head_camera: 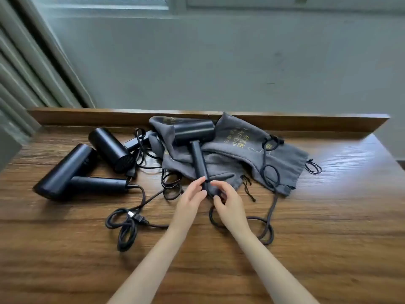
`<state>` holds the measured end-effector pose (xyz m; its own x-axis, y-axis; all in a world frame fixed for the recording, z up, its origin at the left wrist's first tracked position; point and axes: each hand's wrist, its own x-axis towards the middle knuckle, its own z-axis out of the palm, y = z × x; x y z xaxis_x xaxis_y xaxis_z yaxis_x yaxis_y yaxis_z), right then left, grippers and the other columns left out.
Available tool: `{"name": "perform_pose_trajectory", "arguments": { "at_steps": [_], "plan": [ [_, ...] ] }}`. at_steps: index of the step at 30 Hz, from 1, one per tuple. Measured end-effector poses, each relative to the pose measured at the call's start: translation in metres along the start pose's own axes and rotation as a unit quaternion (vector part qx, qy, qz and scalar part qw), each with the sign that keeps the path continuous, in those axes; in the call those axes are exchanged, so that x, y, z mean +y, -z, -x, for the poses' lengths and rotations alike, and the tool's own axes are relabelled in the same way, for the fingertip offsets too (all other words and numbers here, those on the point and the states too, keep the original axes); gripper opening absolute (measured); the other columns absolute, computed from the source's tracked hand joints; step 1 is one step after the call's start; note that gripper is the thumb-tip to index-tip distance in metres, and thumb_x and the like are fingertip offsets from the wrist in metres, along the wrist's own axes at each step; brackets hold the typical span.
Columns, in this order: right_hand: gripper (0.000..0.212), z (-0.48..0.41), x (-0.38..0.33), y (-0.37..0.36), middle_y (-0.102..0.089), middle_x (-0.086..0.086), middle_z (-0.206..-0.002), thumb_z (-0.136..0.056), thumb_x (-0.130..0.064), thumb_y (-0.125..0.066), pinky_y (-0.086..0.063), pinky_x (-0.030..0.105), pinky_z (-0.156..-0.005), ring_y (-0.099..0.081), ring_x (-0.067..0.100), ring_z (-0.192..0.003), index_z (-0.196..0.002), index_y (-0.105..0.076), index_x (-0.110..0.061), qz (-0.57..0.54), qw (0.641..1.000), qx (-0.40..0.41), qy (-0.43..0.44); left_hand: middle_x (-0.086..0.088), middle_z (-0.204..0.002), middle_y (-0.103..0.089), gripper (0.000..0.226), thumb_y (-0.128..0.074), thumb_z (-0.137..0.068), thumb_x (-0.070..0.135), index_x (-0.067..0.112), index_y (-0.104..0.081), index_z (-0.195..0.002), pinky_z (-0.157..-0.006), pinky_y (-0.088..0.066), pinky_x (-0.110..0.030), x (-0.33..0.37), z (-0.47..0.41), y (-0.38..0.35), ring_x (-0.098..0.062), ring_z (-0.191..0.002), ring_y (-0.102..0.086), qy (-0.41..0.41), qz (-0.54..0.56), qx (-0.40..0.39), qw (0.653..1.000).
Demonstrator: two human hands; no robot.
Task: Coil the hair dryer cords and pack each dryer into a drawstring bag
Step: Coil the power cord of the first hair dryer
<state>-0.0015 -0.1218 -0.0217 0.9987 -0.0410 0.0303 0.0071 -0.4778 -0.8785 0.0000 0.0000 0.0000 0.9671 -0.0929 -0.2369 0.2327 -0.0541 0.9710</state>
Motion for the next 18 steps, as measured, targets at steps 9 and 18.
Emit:
{"name": "perform_pose_trajectory", "arguments": {
  "at_steps": [9,18],
  "plan": [
    [0.05,0.0,0.025,-0.025,-0.053,0.005,-0.132,-0.09,-0.018,-0.046,-0.038,0.034,-0.095,-0.046,0.025,-0.119,-0.139,-0.037,-0.017,0.246,0.966,-0.016,0.085,-0.01,-0.143,-0.039,0.053,-0.052,-0.088,0.0,0.01,-0.036,-0.138,-0.098,-0.035,-0.022,-0.059,-0.021,-0.015,-0.008,-0.121,-0.039,-0.115,-0.122,0.064,0.984],
    [0.045,-0.038,-0.008,-0.018,-0.048,0.015,-0.131,-0.095,-0.039,-0.043,-0.042,0.039,-0.085,-0.053,0.034,-0.114,-0.124,-0.032,-0.007,0.237,0.969,-0.034,-0.061,0.0,-0.117,-0.055,0.039,-0.054,-0.092,0.02,0.011,-0.045,-0.128,-0.098,-0.044,-0.041,-0.028,-0.027,-0.001,-0.02,-0.114,-0.053,-0.053,-0.104,0.079,0.99]
  ]
}}
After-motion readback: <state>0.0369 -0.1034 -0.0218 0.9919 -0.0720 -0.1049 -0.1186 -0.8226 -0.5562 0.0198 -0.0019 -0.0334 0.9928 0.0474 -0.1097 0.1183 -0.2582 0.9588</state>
